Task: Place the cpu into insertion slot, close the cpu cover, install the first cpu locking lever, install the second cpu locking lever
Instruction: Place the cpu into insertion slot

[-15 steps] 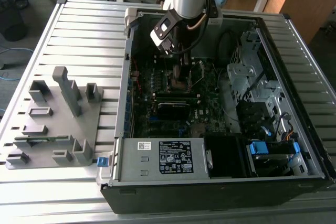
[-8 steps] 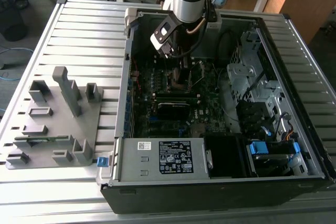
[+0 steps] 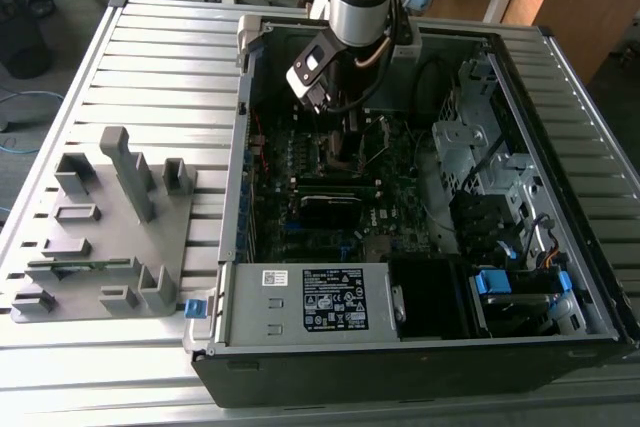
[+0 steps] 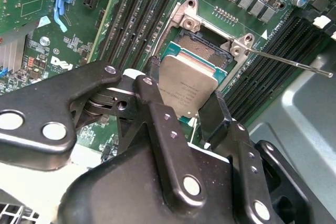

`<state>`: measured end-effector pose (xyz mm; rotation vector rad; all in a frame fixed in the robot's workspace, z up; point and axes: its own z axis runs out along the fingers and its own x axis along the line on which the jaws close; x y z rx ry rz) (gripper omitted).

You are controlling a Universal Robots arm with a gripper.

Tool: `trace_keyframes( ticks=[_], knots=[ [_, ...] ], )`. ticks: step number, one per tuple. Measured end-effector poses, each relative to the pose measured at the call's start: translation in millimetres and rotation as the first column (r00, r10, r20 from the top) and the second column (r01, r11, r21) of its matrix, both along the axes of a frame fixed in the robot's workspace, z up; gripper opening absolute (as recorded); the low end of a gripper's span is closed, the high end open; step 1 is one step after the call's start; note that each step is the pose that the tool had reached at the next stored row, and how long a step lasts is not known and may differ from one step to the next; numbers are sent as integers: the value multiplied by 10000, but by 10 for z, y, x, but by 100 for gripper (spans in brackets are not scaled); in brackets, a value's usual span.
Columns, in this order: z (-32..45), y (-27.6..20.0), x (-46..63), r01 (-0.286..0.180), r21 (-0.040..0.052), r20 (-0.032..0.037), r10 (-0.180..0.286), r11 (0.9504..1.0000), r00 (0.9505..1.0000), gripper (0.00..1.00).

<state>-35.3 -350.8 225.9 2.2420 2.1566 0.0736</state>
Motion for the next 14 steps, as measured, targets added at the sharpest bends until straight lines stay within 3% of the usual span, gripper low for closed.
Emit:
trace_keyframes(
  ticks=[14],
  knots=[
    [-37, 0, 0, 0, -4, -2, 0, 10000, 10000, 54]
  ],
)
